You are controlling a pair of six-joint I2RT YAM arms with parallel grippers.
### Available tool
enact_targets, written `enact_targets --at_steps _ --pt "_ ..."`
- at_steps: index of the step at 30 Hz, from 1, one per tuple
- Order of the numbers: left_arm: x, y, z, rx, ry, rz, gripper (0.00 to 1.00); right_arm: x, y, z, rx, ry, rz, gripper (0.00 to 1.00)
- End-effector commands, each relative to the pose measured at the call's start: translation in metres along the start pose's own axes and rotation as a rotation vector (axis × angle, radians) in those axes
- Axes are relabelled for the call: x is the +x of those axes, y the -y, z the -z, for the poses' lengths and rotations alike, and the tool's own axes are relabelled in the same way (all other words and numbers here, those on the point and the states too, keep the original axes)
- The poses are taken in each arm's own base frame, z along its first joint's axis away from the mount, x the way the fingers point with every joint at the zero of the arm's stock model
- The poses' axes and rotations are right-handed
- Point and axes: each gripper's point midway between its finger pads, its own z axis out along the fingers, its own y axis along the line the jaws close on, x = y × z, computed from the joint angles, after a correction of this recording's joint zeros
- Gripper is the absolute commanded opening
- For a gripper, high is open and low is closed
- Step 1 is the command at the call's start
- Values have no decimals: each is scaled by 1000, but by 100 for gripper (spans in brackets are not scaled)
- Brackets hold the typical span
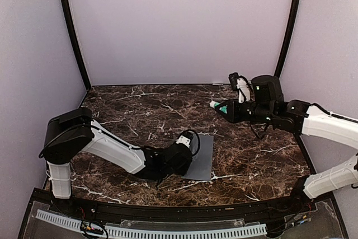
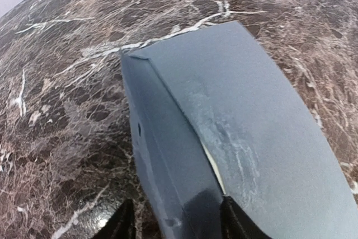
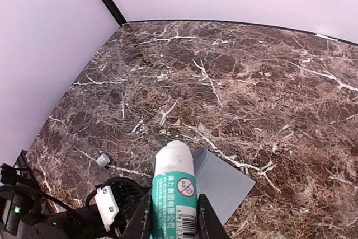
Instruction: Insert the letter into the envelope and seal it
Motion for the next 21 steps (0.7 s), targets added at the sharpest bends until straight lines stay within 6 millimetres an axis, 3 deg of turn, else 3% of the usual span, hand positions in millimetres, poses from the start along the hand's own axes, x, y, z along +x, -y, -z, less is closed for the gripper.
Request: enact_targets --at_steps 1,6,10,17,21 --pt "-47 18 31 126 92 -16 57 -24 -28 21 -156 120 44 0" --pt "-79 19 71 208 221 -142 68 -9 -37 38 -220 50 23 0" --pt "-87 12 102 235 311 -262 74 5 -44 53 -274 -13 -25 0" --pt "-106 32 177 377 556 -512 76 32 -48 60 -297 -158 -126 0" --pt "-108 45 205 416 670 -657 74 52 -46 57 -269 -247 -170 0"
